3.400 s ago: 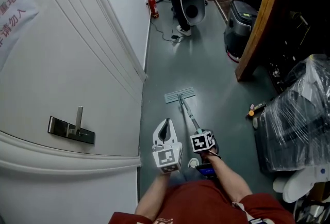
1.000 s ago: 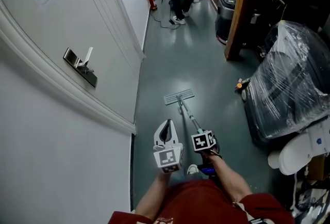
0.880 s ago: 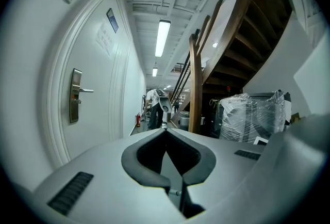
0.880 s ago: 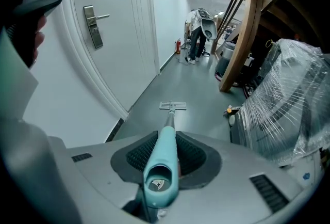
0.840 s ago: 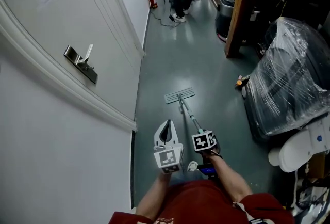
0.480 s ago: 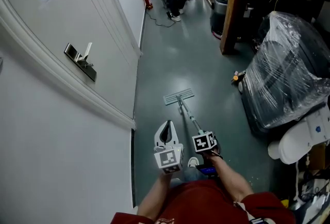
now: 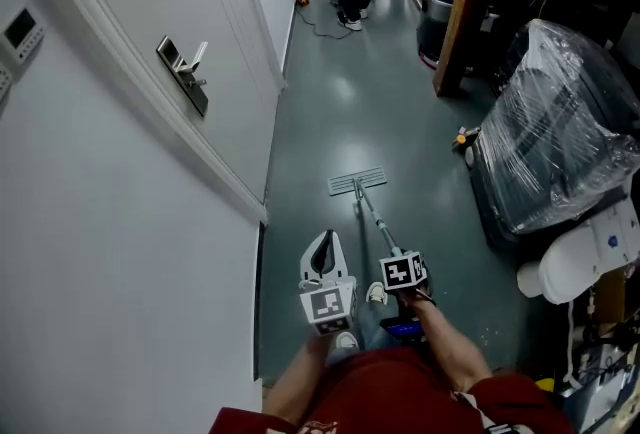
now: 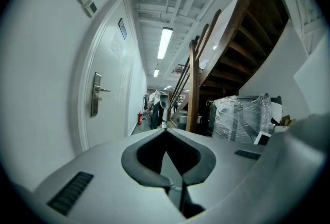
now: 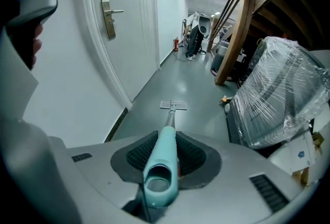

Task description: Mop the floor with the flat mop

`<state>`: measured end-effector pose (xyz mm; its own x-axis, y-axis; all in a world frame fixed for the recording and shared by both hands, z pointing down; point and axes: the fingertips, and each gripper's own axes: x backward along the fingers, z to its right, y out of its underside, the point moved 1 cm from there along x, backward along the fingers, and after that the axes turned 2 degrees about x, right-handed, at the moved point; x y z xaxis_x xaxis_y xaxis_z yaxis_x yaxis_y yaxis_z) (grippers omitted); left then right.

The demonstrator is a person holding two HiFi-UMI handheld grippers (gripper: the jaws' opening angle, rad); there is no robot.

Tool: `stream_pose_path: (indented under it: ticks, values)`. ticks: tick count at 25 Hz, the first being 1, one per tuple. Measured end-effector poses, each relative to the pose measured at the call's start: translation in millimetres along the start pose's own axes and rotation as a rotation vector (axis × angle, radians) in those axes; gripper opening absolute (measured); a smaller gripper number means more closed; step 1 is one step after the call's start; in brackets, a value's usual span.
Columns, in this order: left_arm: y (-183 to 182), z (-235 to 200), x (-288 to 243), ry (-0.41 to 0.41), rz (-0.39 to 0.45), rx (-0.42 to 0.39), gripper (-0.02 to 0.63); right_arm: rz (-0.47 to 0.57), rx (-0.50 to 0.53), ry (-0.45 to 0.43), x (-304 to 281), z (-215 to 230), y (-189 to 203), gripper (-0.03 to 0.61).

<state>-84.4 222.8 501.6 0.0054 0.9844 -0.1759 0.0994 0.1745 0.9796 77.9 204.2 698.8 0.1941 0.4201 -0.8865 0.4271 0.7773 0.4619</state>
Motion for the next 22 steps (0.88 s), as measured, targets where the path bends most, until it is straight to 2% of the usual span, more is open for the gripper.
stream_pose_path:
  ticks: [6,11,22]
  values:
    - [4,-7,49,0.009,0.013,0.009,0.015,0.01,-0.015,0.015,22,-22,35,0.118]
    - [14,2,78,0.053,0.038,0.009,0.015,0.019,-0.029,0.021,39,-37,62,0.118]
    - [23,14,126,0.067,0.021,0.033,0.015,0.016,-0.041,0.02,70,-54,106,0.118]
